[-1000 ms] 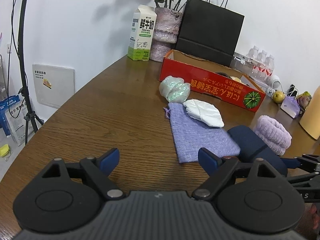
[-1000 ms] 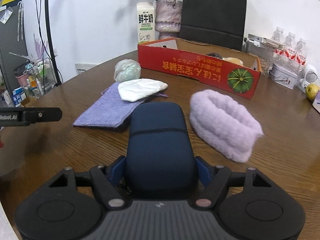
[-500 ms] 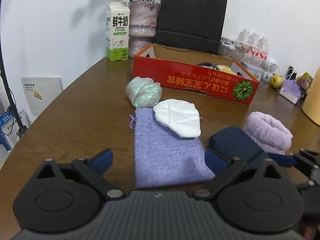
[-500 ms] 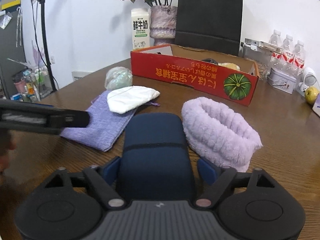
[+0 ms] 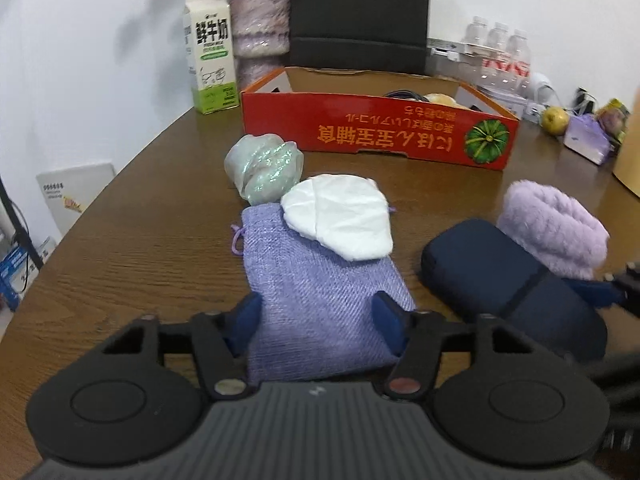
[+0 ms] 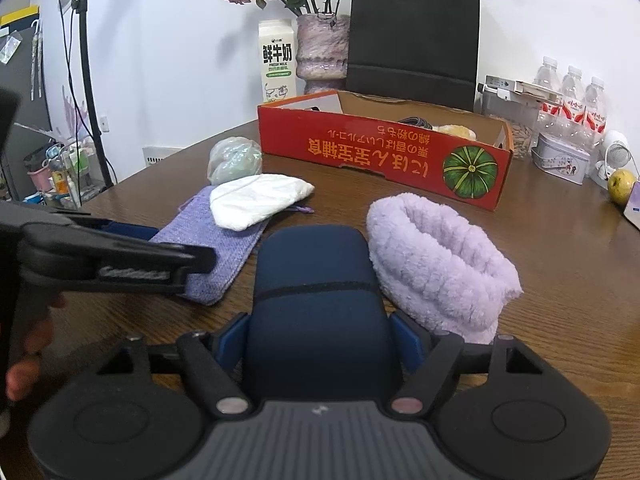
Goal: Organize objects
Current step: 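Grasp the white cloth with the left tool while the right tool holds the pouch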
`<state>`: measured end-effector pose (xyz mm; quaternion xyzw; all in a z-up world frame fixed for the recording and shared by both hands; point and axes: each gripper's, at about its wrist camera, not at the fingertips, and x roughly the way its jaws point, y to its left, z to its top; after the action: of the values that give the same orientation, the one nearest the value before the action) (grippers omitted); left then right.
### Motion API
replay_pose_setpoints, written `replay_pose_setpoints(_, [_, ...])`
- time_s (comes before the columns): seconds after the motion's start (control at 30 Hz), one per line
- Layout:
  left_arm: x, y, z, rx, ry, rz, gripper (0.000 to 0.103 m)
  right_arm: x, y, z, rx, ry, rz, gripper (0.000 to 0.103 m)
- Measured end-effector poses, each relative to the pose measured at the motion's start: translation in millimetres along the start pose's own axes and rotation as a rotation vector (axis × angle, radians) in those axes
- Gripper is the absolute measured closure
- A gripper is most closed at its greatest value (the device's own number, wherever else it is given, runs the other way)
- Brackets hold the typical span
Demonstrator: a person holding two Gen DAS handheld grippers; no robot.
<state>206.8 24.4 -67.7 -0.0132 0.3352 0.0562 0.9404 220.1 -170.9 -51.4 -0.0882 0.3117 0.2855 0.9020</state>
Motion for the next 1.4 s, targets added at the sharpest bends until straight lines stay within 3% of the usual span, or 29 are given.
replay_pose_setpoints(0.23, [-21.9, 16.8, -9.3, 0.042, -0.018, -0.005, 0.044, 0.4, -0.1, 0.2, -0.001, 0.0, 0.001, 0.029])
replay_pose_setpoints(0.3, [-29.4, 15.7, 1.8, 0.034, -0.082, -0.011, 0.024, 0.5, -0.1, 0.2, -0.001, 0.0, 0.0, 0.029])
replay_pose_setpoints(0.33, [-31.5, 13.1, 8.9, 0.035, -0.108, -0.014, 0.006, 0.6, -0.2, 0.2, 0.0, 0.0, 0.0, 0.028])
replay_pose_setpoints(0.37, [-30.8, 9.5, 16.1, 0.044, -0.121, -0.014, 0.0, 0.7, -0.4, 0.3, 0.0, 0.001, 0.0, 0.028])
replay_pose_setpoints(0.47, [-15.7, -5.8, 35.5, 0.09, -0.09, 0.001, 0.0, 0.5, -0.9, 0.2, 0.004, 0.001, -0.007, 0.027])
replay_pose_setpoints(0.63, [23.9, -11.3, 47.8, 0.076, 0.0, 0.038, 0.001, 0.9, -1.8, 0.6, 0.007, 0.003, -0.014, 0.026])
replay_pose_setpoints(0.7, [31.1, -7.3, 45.4, 0.058, 0.024, 0.022, 0.03, 1.0, -1.8, 0.6, 0.007, 0.003, -0.013, 0.026])
replay_pose_setpoints(0.73, [33.7, -2.9, 44.5, 0.044, 0.04, 0.006, 0.037, 1.0, -1.8, 0.6, 0.007, 0.003, -0.013, 0.026])
replay_pose_setpoints(0.77, [31.4, 2.2, 42.7, 0.024, 0.035, -0.019, 0.039, 1.1, -1.8, 0.6, 0.007, 0.003, -0.013, 0.025])
replay_pose_setpoints(1.03, [-21.5, 19.7, 21.4, 0.014, -0.062, -0.047, 0.039, 1.9, -2.7, 0.2, 0.008, 0.004, -0.009, 0.025])
replay_pose_setpoints(1.2, [-34.8, 18.7, -4.2, 0.033, -0.033, -0.064, 0.038, 2.2, -2.8, 0.2, 0.008, 0.004, -0.009, 0.024])
replay_pose_setpoints(1.4, [-29.2, 15.7, -15.5, 0.027, -0.024, -0.058, 0.026, 2.5, -1.6, 0.4, 0.007, 0.006, -0.021, 0.023])
